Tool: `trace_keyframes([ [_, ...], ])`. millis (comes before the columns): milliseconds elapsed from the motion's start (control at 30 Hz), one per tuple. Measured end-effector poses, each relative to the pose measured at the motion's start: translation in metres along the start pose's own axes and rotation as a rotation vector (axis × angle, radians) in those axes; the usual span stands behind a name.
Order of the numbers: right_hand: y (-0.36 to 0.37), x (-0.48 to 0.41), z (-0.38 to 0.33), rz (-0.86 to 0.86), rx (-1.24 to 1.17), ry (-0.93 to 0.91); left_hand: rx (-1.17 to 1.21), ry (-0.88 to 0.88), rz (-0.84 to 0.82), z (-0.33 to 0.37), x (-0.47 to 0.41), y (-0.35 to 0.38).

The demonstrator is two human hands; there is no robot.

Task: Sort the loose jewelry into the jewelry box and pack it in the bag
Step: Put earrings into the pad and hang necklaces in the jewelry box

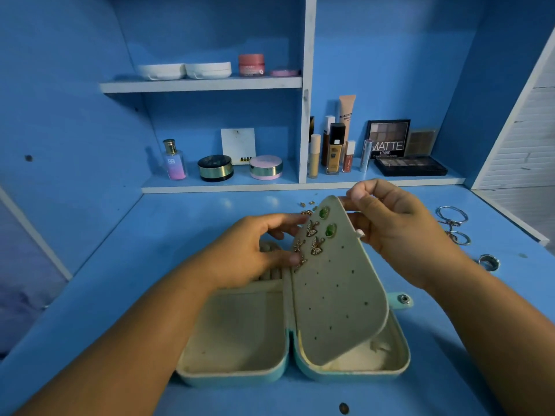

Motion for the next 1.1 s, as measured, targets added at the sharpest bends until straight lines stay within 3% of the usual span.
trace_keyframes([
  [133,0.001,-0.005,0.007,-0.093,0.052,-0.010,0.078,-0.004,0.014,-0.007,-0.001,-0.005],
  [300,-0.016,-0.012,0.013,0.187,0.793,-0.124,0.054,0.018,0.032,-0.016,-0.001,-0.010],
  [400,-0.016,-0.011,0.017,0.133,1.198,-0.204,0.051,0.035,0.063,-0.018,-0.001,-0.012],
  [500,-0.014,-0.011,0.023,0.039,1.368,-0.213,0.043,0.039,0.063,-0.018,-0.001,-0.011],
  [633,-0.014,-0.012,0.023,-0.017,1.413,-0.186,0.063,0.033,0.079,-0.021,-0.001,-0.012],
  [833,-0.025,-0.012,0.012,0.075,1.310,-0.180,0.061,0.031,0.071,-0.021,0.000,-0.013],
  [1100,-0.018,-0.011,0.023,-0.032,1.383,-0.175,0.069,0.027,0.077,-0.020,0.000,-0.012],
])
Point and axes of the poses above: each hand's wrist, its own x-axis away from the middle knuckle, its own y-axis out of the palm, z = x × y, the point moved 3 cm from there along -x, towards the middle knuckle, and after that the axes turned 15 degrees about y, right-handed, at the moved point
